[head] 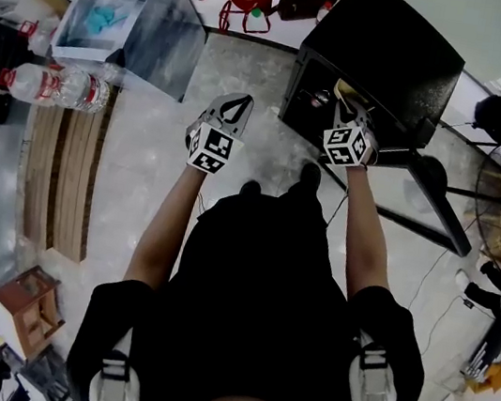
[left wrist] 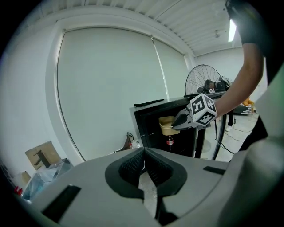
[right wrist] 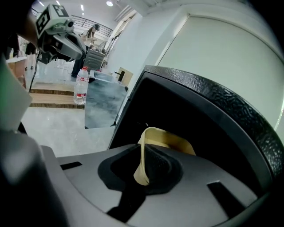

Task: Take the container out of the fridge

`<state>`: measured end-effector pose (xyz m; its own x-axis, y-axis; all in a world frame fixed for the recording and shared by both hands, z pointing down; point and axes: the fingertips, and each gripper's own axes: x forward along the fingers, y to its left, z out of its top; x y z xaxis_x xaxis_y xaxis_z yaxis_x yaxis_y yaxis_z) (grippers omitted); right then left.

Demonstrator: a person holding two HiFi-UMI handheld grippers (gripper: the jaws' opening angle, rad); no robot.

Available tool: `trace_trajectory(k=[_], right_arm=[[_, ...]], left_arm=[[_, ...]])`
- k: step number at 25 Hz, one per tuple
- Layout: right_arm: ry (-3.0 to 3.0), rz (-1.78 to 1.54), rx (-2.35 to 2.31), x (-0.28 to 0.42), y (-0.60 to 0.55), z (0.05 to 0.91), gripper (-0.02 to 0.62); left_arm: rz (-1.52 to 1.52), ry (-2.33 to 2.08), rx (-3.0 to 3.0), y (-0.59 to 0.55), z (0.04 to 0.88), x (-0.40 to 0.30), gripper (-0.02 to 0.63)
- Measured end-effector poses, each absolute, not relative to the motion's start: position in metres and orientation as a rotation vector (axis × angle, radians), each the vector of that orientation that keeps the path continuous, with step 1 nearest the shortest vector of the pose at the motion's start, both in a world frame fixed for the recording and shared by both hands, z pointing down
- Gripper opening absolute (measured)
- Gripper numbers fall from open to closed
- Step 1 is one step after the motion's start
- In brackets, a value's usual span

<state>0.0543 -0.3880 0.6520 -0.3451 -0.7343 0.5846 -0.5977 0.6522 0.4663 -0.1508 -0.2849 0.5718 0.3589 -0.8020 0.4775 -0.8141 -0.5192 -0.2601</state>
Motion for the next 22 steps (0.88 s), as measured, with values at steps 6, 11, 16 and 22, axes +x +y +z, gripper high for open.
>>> trace_trajectory(k=[6, 11, 16, 22], right_arm=[[-2.053, -0.222, 1.059, 0.047, -0.375, 0.645, 0.025], [-2.032, -0.230, 1.074, 0.044, -0.362, 0.643, 0.026], [-2.011, -0.243, 1.087, 0.042, -0.351, 0.637, 0.026], [-1.988, -0.232, 1.109, 0.042, -0.332, 0.639, 0.026]], left_arm=[[0.883, -1.475, 2.616, -0.277, 0.573, -0.151, 0.020], [0.866, -1.448, 2.645, -0.270, 0.574, -0.154, 0.020], [0.850, -1.416, 2.675, -0.265, 0.575, -0.155, 0.019], [0.848, -1.372, 2.708, -0.257, 0.576, -0.156, 0.020]])
